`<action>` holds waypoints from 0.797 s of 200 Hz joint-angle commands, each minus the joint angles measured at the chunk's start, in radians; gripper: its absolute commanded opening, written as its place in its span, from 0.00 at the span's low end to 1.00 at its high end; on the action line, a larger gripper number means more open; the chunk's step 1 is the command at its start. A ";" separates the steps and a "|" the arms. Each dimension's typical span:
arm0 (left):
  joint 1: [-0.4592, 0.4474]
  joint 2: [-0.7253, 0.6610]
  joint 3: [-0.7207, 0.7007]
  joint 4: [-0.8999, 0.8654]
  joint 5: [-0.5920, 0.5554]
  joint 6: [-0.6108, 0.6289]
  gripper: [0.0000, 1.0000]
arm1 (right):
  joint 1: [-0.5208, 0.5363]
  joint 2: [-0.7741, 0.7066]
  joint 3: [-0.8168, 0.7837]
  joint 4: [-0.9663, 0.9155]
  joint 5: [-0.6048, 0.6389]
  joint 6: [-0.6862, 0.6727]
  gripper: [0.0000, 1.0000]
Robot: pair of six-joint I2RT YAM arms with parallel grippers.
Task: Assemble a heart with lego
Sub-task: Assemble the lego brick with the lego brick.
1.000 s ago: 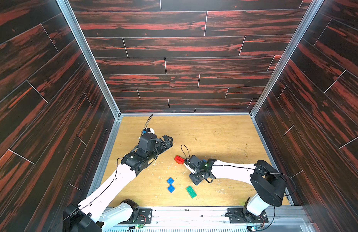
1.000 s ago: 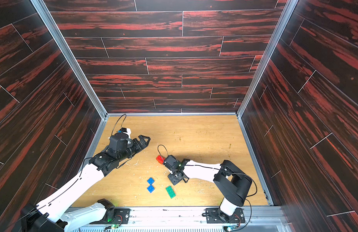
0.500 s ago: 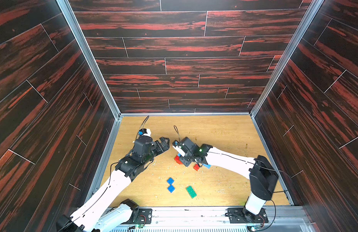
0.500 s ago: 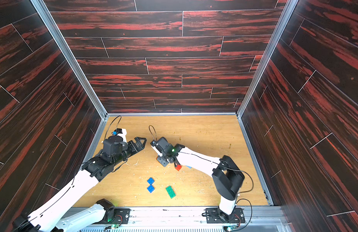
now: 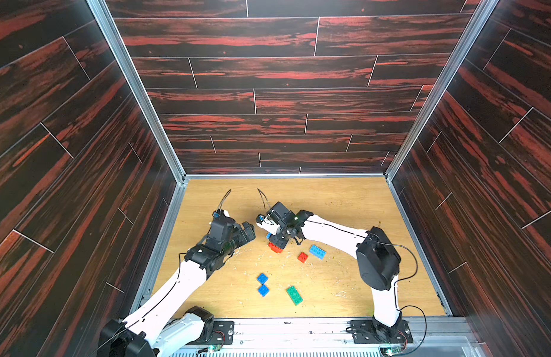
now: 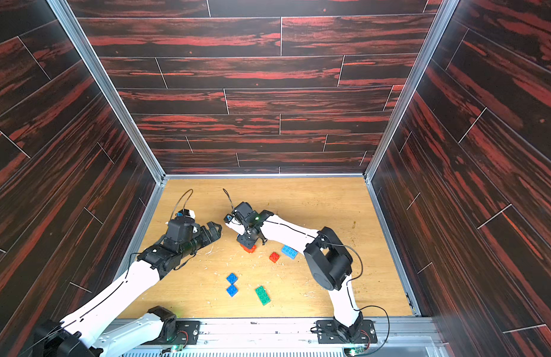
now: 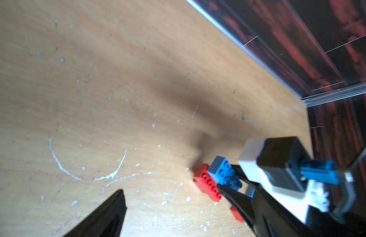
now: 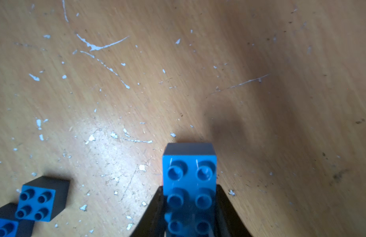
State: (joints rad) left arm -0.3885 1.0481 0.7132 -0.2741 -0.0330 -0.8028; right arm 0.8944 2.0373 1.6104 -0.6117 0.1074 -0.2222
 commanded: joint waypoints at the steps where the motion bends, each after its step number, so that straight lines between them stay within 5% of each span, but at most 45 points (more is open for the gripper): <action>1: 0.007 0.007 -0.027 0.048 -0.003 -0.021 0.99 | -0.007 0.026 0.026 -0.056 -0.031 0.002 0.08; 159: 0.017 0.047 -0.077 0.064 0.000 -0.036 0.97 | -0.024 0.116 0.145 -0.184 -0.108 0.009 0.04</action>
State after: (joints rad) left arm -0.3786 1.0981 0.6502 -0.2100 -0.0303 -0.8383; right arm 0.8684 2.1273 1.7382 -0.7540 0.0029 -0.2012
